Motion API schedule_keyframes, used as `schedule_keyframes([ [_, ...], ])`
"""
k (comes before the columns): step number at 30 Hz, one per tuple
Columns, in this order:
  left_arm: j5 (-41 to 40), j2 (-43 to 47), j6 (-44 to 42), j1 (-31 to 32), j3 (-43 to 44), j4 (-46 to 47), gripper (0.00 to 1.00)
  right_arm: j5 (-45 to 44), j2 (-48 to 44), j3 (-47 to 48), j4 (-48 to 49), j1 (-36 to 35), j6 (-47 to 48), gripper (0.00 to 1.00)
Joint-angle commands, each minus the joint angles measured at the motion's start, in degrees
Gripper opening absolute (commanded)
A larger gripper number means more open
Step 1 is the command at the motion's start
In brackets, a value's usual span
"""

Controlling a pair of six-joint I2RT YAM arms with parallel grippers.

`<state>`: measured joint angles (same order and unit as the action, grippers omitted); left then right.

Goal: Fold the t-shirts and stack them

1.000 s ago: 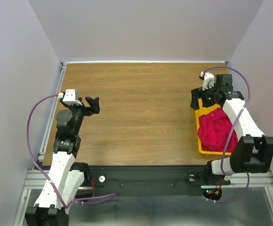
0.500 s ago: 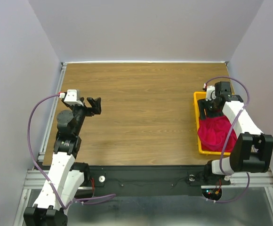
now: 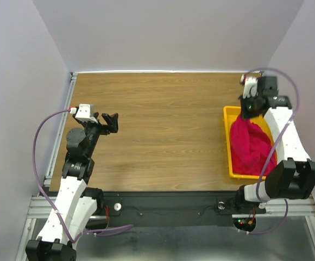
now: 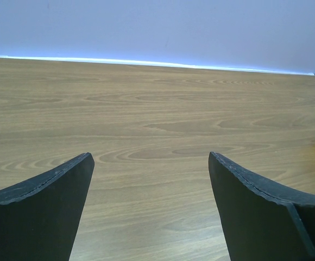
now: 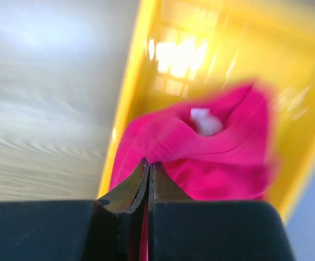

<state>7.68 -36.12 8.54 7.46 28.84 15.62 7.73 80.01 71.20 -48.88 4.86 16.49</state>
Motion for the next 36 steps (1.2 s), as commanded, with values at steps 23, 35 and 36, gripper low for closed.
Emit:
schedule_keyframes([
  [23, -6.1, -2.0, -3.6, 2.7, -1.3, 3.5, 0.98, 58.3, 18.2, 63.3, 82.5, -3.8, -83.7, 0.01],
  [35, -7.2, -2.1, -4.5, 4.3, -1.3, 3.0, 0.98, 51.9, 18.4, 56.1, 60.5, -20.1, -60.5, 0.00],
  [36, -7.2, -1.9, -4.6, 4.4, -1.2, 3.1, 0.98, 51.2, 19.0, 54.8, 57.4, -21.5, -57.0, 0.01],
])
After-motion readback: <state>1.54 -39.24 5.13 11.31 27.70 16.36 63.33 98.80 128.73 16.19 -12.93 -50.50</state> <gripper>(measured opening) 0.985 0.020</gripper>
